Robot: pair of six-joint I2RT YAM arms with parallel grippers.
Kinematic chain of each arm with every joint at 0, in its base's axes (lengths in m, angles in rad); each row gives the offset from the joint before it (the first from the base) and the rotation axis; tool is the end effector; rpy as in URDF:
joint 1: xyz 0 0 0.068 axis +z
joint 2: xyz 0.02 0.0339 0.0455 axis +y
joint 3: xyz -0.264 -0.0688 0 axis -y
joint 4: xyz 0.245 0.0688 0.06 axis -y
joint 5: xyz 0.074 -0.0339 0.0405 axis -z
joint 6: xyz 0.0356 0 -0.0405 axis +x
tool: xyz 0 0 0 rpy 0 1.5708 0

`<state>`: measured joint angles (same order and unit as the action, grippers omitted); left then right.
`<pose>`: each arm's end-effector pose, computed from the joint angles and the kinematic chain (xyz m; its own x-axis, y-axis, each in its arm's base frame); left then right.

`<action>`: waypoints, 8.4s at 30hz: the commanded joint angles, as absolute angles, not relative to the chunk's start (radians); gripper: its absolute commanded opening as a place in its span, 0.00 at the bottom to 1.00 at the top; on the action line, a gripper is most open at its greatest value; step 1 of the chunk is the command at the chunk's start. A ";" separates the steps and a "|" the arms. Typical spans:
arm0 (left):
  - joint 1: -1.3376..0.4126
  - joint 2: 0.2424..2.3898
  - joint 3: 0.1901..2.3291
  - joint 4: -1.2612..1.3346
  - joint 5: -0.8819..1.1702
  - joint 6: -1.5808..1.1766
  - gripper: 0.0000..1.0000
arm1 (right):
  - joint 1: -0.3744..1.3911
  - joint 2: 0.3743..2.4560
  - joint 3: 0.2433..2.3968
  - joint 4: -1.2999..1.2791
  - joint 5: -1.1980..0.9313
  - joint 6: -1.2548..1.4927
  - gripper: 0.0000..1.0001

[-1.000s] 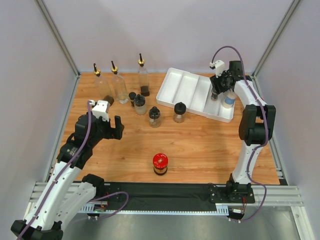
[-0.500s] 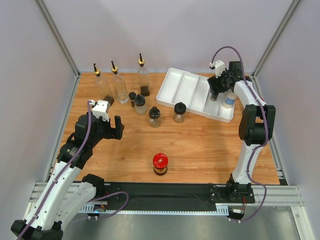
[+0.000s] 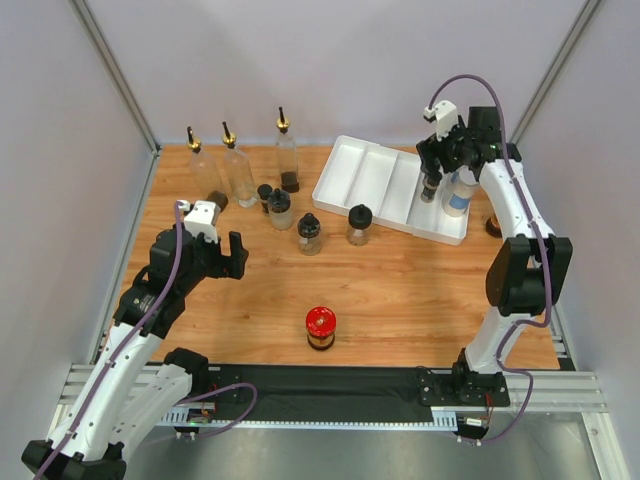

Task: Organize the condiment bottles
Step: Place the bottle in the storage box, then pick up the bottle from the center of the board.

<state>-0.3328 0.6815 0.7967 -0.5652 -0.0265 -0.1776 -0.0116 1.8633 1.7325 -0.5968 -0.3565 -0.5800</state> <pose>0.1422 -0.0482 0.3199 -0.4583 -0.0284 -0.8883 0.2266 0.9627 -0.1477 0.4271 0.0075 0.3224 -0.4194 -0.5087 -0.7518 -0.5733 0.7906 -0.2151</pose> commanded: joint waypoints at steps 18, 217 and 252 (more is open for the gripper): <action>-0.328 0.676 0.790 -0.546 -0.008 -0.173 1.00 | -0.005 1.290 1.370 -0.729 -0.514 -0.495 0.96; -0.388 1.878 1.637 -0.518 -0.468 -0.701 0.96 | -0.275 0.933 0.881 -0.741 -0.723 -0.353 1.00; -0.388 1.983 1.612 -0.419 -0.555 -0.792 0.79 | -0.275 0.927 0.884 -0.746 -0.724 -0.354 1.00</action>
